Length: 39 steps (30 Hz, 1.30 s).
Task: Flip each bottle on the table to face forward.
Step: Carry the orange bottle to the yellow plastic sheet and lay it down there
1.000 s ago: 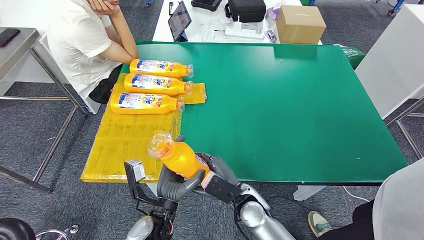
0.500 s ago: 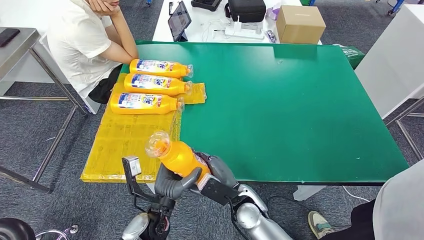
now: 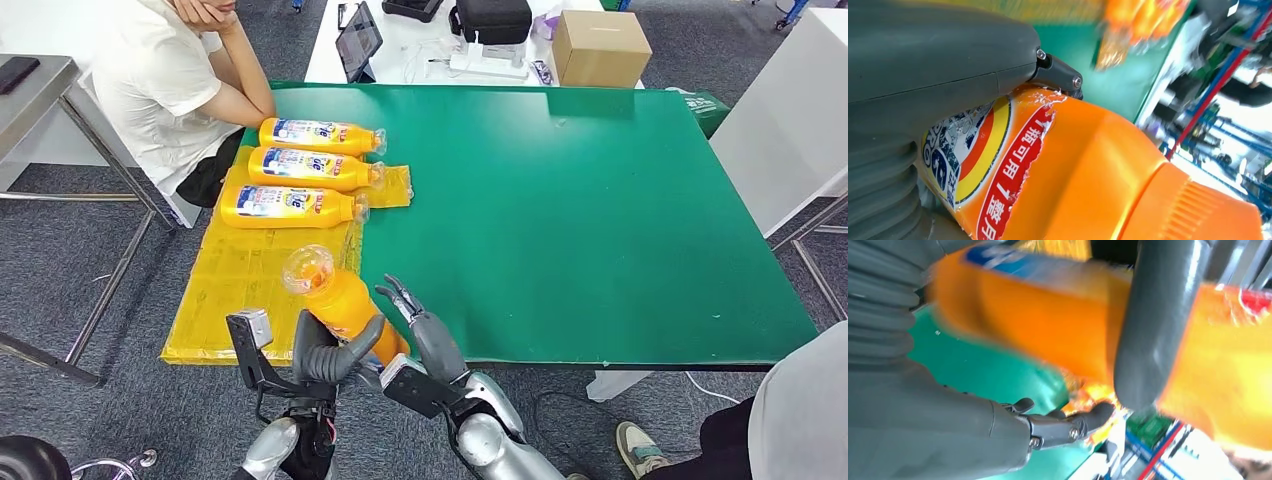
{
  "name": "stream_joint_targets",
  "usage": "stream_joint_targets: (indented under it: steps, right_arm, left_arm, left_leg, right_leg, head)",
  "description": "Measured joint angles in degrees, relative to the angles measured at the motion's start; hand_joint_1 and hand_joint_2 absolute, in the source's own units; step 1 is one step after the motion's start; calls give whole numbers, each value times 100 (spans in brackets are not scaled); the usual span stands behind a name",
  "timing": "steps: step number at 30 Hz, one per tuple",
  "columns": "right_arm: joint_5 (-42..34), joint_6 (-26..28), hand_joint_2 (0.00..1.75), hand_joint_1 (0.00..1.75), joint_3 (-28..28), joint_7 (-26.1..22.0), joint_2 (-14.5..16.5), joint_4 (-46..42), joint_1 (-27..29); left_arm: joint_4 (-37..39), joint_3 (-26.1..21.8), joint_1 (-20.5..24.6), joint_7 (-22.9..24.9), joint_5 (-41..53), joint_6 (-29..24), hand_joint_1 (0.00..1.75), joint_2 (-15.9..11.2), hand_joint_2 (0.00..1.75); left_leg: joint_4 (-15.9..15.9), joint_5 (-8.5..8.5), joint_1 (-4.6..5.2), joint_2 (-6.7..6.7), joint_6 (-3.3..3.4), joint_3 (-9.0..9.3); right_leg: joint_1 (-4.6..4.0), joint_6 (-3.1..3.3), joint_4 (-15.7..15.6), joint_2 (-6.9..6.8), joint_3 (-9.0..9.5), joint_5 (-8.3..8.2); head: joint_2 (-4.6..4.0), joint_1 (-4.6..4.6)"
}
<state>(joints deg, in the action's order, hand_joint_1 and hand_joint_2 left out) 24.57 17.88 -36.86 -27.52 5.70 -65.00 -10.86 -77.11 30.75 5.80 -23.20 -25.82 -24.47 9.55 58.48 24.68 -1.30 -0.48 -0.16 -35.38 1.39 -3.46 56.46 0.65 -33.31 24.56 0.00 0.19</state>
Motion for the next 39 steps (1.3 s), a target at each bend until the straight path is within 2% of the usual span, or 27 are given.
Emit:
stream_joint_targets:
  steps: [6,11,15,18,21,25,29,31,34,39]
  right_arm:
    - [421,464,0,0,-16,3,-19,-1,86]
    - [974,1072,0,0,41,-10,-51,-254,333]
    - [1165,1339,0,0,102,-58,-62,-504,456]
    - [1184,1414,0,0,181,-151,-61,-677,526]
    - [1060,1349,0,0,291,-251,-45,-805,559]
    - [928,1159,0,0,430,-330,-12,-883,570]
    - [900,1074,0,0,521,-373,18,-909,581]
    - [872,994,0,0,554,-409,34,-909,576]
    - [779,837,0,0,602,-480,87,-905,564]
    - [660,696,0,0,650,-578,172,-826,511]
  left_arm:
    - [270,-59,50,-99,1190,-232,175,-78,175]
    - [166,-390,-62,-26,2417,-425,175,-145,175]
    - [18,-599,-77,35,3274,-643,175,-161,175]
    - [0,-677,-9,294,4718,-1055,175,-185,175]
    - [97,-722,163,791,6320,-1323,175,-210,175]
    - [526,-748,495,1321,7320,-1072,175,-236,175]
    - [961,-766,750,1471,7515,-868,175,-241,175]
    - [1301,-765,964,1639,7678,-520,175,-243,175]
    - [2044,-762,1393,1793,7884,-12,175,-245,175]
    - [3401,-903,2308,1854,7697,307,171,-175,175]
  left_leg:
    - [0,0,0,1,0,0]
    - [0,0,0,1,0,-4]
    - [0,0,-1,1,0,-6]
    - [0,-1,0,1,0,-6]
    - [0,-2,0,0,0,-5]
    - [0,-7,0,0,-1,-5]
    - [0,-8,0,-1,-2,-5]
    - [0,-8,0,-3,-2,-7]
    - [0,-8,0,-3,-3,-7]
    - [0,-11,-1,-5,-3,6]
  right_leg:
    - [0,0,1,0,0,0]
    - [0,0,1,1,-5,0]
    - [0,0,1,0,-8,0]
    - [0,1,0,0,-7,0]
    - [0,0,0,0,-5,-1]
    - [0,0,1,0,-4,-2]
    - [0,0,2,0,-7,-3]
    - [0,0,1,-2,-8,-3]
    - [0,0,2,-1,-8,-3]
    - [0,1,3,-2,11,-4]
  head:
    - [0,1]
    - [0,0]
    - [0,0]
    - [0,0]
    - [0,1]
    - [0,1]
    - [0,-1]
    - [0,1]
    - [0,0]
    - [0,1]
